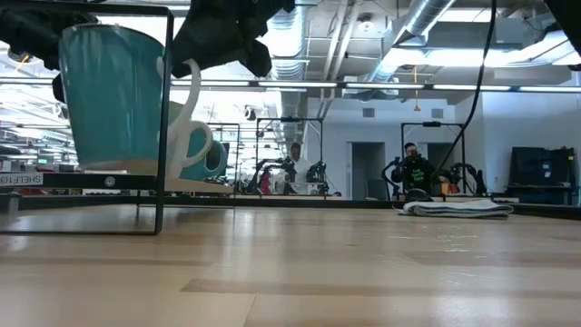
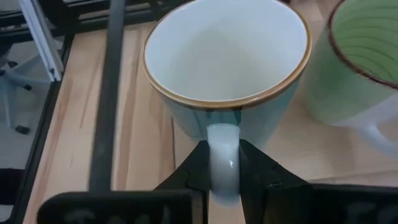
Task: Stack small to large cups/mugs on shelf
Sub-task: Put the white mug on the shelf
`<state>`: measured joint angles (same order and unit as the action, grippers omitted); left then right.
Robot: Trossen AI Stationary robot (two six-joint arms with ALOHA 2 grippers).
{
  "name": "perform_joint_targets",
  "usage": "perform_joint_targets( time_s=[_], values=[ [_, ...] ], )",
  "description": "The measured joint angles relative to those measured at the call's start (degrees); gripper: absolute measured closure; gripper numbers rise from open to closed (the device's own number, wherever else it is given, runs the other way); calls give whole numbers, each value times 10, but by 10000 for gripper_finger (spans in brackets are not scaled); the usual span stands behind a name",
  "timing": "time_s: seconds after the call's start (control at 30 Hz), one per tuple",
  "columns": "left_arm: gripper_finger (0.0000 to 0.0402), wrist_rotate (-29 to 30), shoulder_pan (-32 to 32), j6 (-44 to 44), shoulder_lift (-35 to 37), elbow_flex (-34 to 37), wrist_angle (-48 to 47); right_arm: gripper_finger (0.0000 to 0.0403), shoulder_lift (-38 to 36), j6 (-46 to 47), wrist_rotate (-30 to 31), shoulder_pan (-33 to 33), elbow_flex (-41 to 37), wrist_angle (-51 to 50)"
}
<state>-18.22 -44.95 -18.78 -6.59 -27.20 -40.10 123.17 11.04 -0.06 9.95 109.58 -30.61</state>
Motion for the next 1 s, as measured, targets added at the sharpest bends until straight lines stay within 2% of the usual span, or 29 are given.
perform_joint_targets(
  time_s=[1.0],
  values=[
    [154,0,0,0,0,0,0,337,0,9,-14,-1,0,39]
  ],
)
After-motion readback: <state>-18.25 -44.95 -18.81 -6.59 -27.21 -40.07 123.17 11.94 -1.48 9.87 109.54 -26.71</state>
